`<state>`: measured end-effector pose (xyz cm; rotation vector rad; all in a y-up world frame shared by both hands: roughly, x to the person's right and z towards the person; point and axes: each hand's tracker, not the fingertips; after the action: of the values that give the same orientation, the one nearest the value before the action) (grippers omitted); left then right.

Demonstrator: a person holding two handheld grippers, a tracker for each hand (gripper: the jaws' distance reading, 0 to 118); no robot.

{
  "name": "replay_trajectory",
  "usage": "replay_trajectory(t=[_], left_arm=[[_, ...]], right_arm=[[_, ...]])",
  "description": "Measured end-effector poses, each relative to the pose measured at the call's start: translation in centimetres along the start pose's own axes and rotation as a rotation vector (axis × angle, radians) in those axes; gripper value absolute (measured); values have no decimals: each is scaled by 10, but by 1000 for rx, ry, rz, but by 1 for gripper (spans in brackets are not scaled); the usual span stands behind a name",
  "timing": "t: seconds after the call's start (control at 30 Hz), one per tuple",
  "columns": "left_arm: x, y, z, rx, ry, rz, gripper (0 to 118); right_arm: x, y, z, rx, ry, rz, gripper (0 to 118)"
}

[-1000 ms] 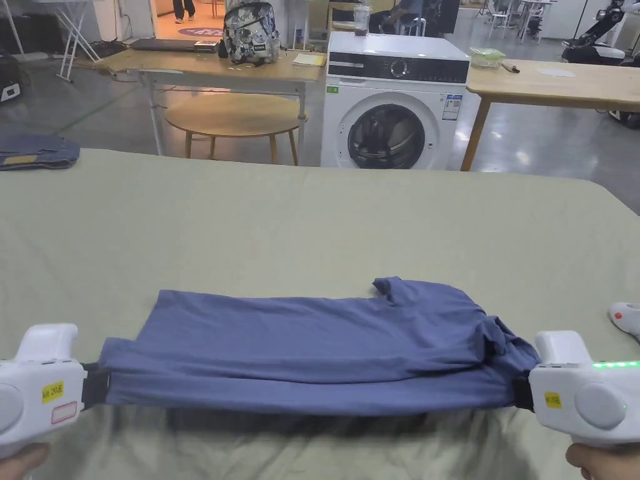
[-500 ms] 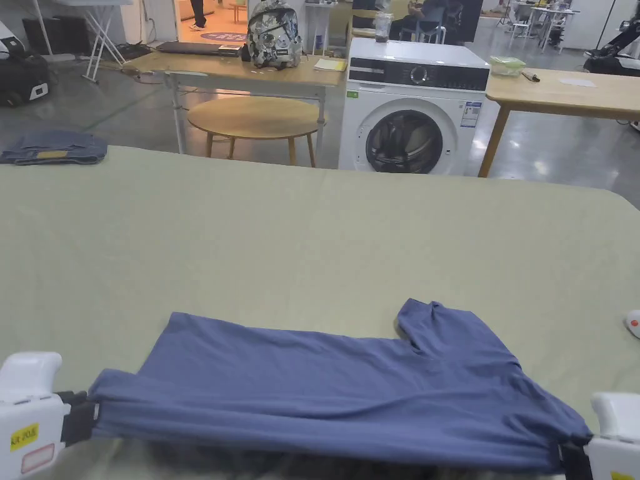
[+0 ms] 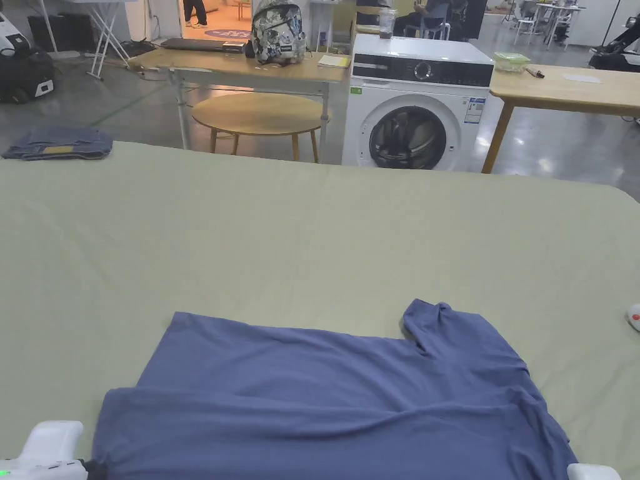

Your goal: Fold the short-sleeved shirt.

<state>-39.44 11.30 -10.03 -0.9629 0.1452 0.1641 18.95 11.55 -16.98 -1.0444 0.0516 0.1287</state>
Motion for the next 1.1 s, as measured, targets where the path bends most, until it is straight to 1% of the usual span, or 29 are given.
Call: replay_trajectory(t=[0.07, 0.1, 0.13, 0.17, 0.2, 0.23, 0.3, 0.37, 0.43, 0.5, 0.6, 0.63, 0.67, 0.7, 0.73, 0.77, 0.8, 0.83, 0.87, 0.93, 1.03, 1.1], left_arm=[[-2, 4, 1, 0, -5, 5, 0], [-3, 5, 3, 0, -7, 4, 0], [-3, 8, 6, 8, -12, 9, 0], [-3, 12, 10, 22, -14, 17, 2], [-5, 14, 13, 48, -14, 24, 6], [-5, 18, 18, 96, -5, 31, 12], [-2, 30, 28, 174, -10, 36, 20], [15, 43, 42, 247, -8, 23, 24], [24, 57, 48, 320, -4, -7, 32], [41, 68, 55, 384, 5, -45, 34], [57, 81, 56, 475, 34, -77, 35], [62, 84, 56, 506, 40, -79, 35], [67, 86, 58, 549, 46, -74, 35], [71, 88, 59, 573, 47, -71, 35], [74, 89, 58, 600, 47, -68, 34], [78, 90, 59, 633, 43, -68, 32], [80, 89, 60, 661, 39, -65, 25], [84, 89, 61, 690, 36, -61, 8], [92, 86, 64, 708, 39, -62, 0], [100, 85, 65, 739, 82, -56, 0], [102, 89, 61, 732, 39, -37, 0], [101, 96, 53, 694, 45, -51, 0]], right_arm=[[5, 3, 1, 14, -1, 16, 11], [4, 5, 4, 20, -11, 22, 20], [3, 8, 10, 33, -49, 34, 40], [1, 13, 17, 55, -88, 31, 56], [1, 16, 24, 90, -99, 22, 63], [0, 22, 31, 137, -99, 10, 64], [-5, 34, 43, 214, -87, -1, 64], [-15, 47, 53, 321, -87, 2, 67], [-25, 56, 55, 422, -93, 2, 67], [-38, 65, 61, 518, -70, -25, 67], [-60, 78, 72, 639, -35, -55, 65], [-67, 81, 75, 679, -31, -59, 56], [-75, 84, 77, 715, -35, -58, 42], [-80, 85, 79, 739, -26, -55, 23], [-87, 87, 82, 774, -6, -52, 10], [-92, 89, 82, 803, 0, -51, 10], [-96, 89, 83, 824, 2, -52, 7], [-101, 90, 85, 841, 12, -48, 0], [-104, 91, 85, 849, 25, -45, 0], [-111, 93, 85, 861, 23, -44, 0], [-114, 97, 81, 860, 57, -42, 0], [-115, 101, 77, 839, 62, -43, 0]])
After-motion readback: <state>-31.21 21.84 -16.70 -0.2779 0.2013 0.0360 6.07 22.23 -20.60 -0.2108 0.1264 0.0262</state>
